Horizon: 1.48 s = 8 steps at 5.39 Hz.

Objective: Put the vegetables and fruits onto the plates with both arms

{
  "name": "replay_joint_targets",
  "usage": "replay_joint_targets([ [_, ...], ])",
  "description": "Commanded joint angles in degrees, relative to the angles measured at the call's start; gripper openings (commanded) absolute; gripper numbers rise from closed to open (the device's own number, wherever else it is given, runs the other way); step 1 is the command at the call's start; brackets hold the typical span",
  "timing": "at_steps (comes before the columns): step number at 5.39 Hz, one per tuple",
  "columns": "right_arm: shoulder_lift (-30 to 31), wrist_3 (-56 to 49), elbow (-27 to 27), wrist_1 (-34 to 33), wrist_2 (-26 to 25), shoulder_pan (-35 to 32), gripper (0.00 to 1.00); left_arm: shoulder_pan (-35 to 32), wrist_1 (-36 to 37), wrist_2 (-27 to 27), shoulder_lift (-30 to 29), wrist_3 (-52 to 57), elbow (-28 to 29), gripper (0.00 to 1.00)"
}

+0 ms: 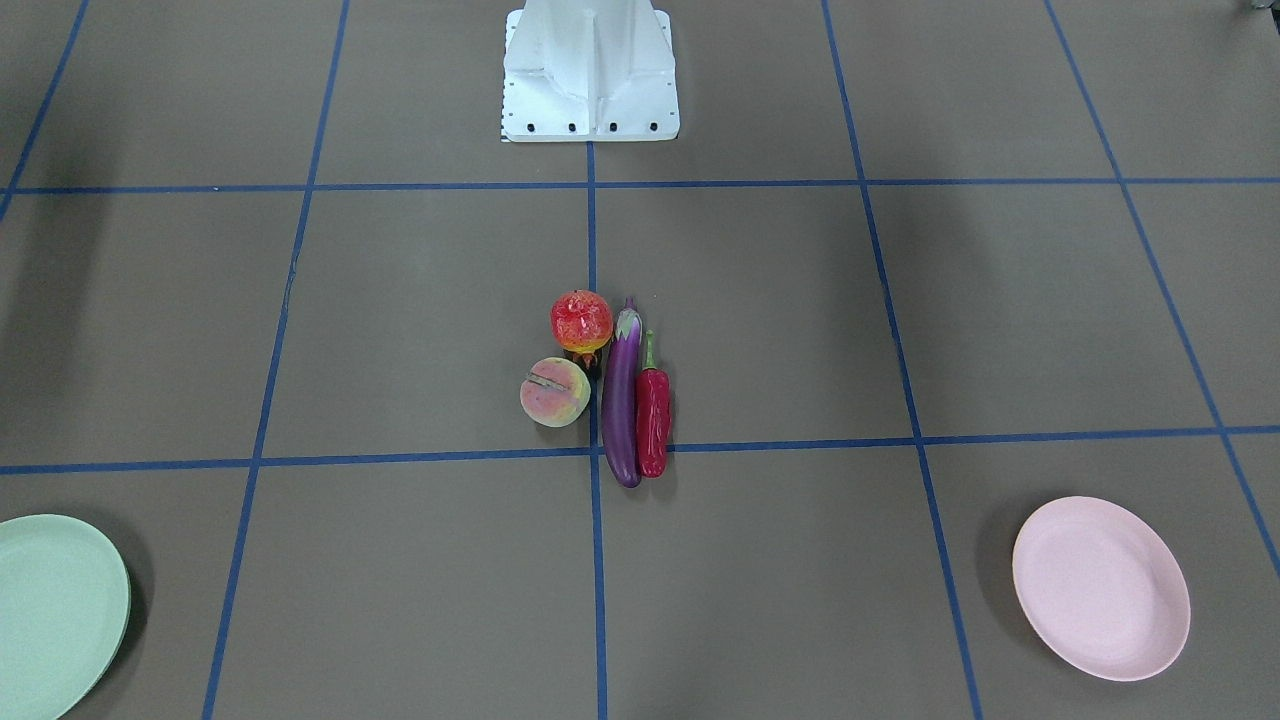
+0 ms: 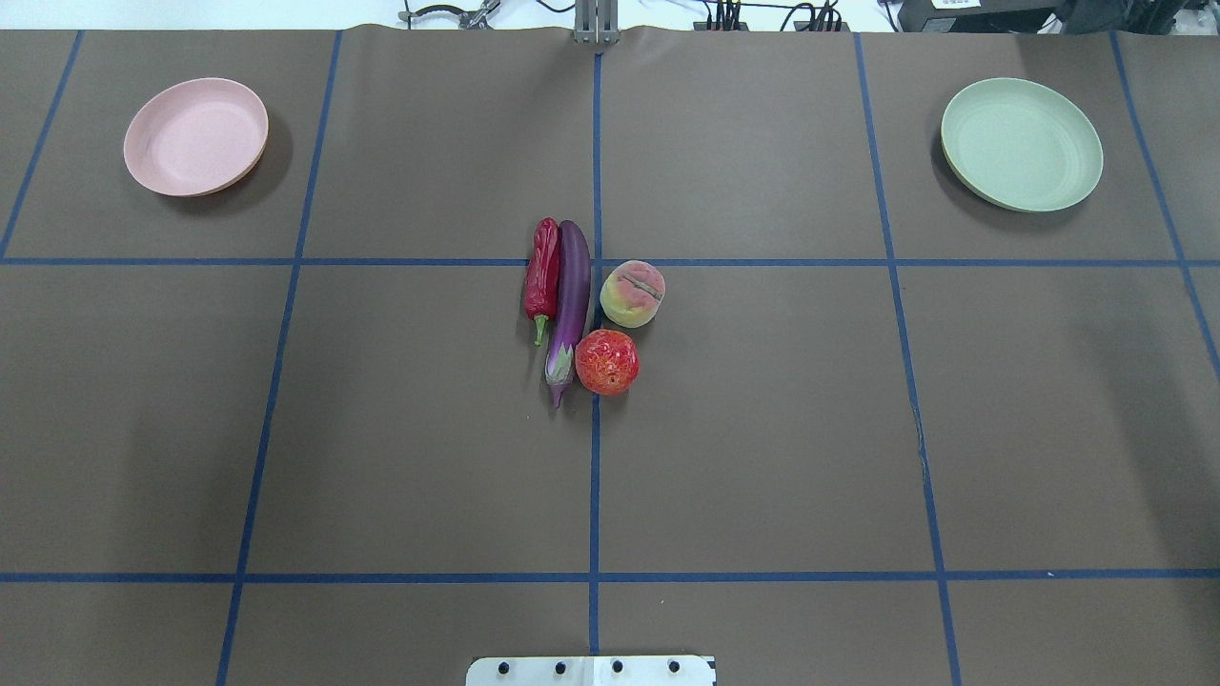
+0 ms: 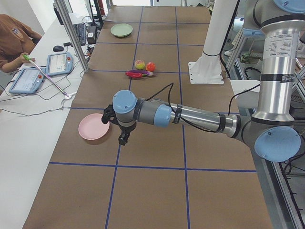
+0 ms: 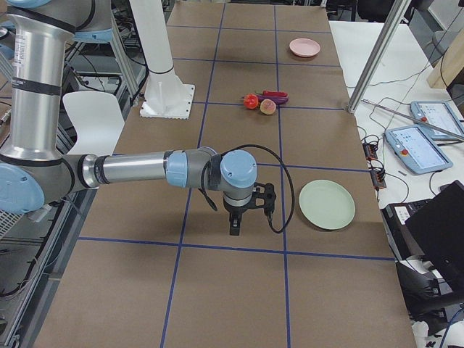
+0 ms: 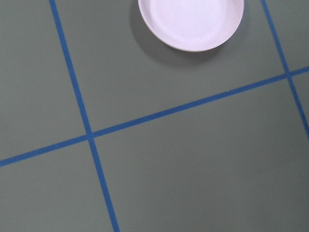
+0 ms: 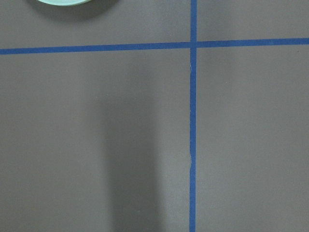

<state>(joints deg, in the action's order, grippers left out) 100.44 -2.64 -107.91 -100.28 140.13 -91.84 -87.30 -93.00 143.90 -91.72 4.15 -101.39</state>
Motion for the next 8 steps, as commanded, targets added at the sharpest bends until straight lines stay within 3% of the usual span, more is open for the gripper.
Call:
replay_joint_targets([
  [1, 0.1, 0.0, 0.1, -0.1, 0.1, 0.0, 1.0, 5.1, -0.8, 0.5, -8.6, -6.1, -0.7, 1.0],
  [2, 0.0, 0.0, 0.0, 0.0, 0.0, 0.0, 1.0, 6.0, -1.7, 0.7, -9.7, -14.9, -1.0, 1.0],
  [4, 0.2, 0.0, 0.0, -0.1, 0.1, 0.0, 1.0, 15.4, -7.9, -0.2, -10.5, -36.3, -2.7, 1.0],
  [5, 0.4, 0.0, 0.1, -0.1, 0.1, 0.0, 1.0, 20.5, -15.8, -4.6, -10.6, -48.3, -2.7, 1.0],
  [6, 0.4, 0.0, 0.1, -0.1, 0.1, 0.0, 1.0, 28.1, -23.3, -12.6, -12.3, -61.8, -2.5, 1.0],
  [8, 0.3, 0.0, 0.1, -0.1, 0.1, 0.0, 1.0, 43.2, -24.7, -30.0, -21.9, -77.6, 1.4, 1.0],
])
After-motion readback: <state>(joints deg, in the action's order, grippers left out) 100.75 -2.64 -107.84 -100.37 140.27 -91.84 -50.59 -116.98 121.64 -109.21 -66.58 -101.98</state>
